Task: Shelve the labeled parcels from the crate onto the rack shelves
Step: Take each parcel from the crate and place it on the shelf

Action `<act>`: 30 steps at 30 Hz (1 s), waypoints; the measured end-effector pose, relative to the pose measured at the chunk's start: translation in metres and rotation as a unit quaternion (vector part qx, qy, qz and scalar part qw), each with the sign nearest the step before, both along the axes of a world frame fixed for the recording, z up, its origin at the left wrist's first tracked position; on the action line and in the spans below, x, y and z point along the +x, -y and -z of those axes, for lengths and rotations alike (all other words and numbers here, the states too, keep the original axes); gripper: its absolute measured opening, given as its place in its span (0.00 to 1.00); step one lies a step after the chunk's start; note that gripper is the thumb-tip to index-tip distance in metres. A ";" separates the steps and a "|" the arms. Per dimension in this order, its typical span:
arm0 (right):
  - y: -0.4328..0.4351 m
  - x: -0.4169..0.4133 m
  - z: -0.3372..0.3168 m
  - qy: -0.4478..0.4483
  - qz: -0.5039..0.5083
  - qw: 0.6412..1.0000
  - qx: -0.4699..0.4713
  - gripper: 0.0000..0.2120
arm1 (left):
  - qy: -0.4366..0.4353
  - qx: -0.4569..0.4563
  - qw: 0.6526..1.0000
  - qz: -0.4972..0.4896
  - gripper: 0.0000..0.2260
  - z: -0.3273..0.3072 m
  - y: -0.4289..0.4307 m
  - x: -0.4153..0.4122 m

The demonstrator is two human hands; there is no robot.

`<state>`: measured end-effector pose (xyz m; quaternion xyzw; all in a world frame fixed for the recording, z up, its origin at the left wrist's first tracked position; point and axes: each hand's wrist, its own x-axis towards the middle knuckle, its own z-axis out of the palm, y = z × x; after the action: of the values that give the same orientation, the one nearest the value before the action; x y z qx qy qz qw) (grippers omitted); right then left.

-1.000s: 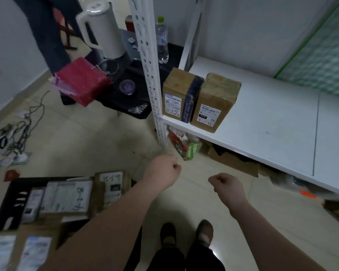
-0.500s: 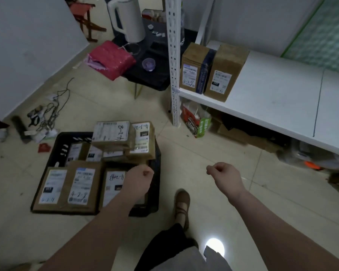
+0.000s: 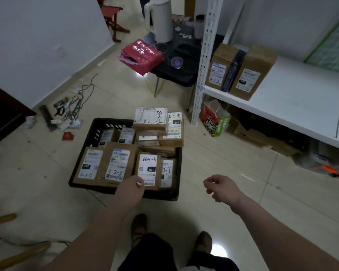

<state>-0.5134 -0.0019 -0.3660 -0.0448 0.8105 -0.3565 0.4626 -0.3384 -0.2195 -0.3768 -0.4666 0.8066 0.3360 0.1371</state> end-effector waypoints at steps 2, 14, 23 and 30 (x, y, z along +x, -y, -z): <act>0.015 0.006 0.003 -0.004 0.000 1.000 0.019 0.05 | 0.018 0.015 1.000 0.001 0.12 0.007 0.014 0.017; 0.223 0.112 0.046 0.054 0.066 0.996 0.013 0.04 | 0.061 0.039 0.997 -0.018 0.14 0.019 0.216 0.133; 0.268 0.149 0.078 0.046 0.028 0.995 0.083 0.21 | 0.056 0.137 0.989 0.010 0.21 0.065 0.232 0.094; 0.276 0.146 0.096 0.118 0.072 0.990 0.041 0.22 | 0.026 0.230 0.972 -0.049 0.14 0.087 0.217 0.076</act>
<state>-0.3677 -0.2781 -0.4622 0.0752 0.7652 -0.3586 0.5294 -0.2629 -0.4367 -0.4636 -0.4699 0.6799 0.5066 0.2455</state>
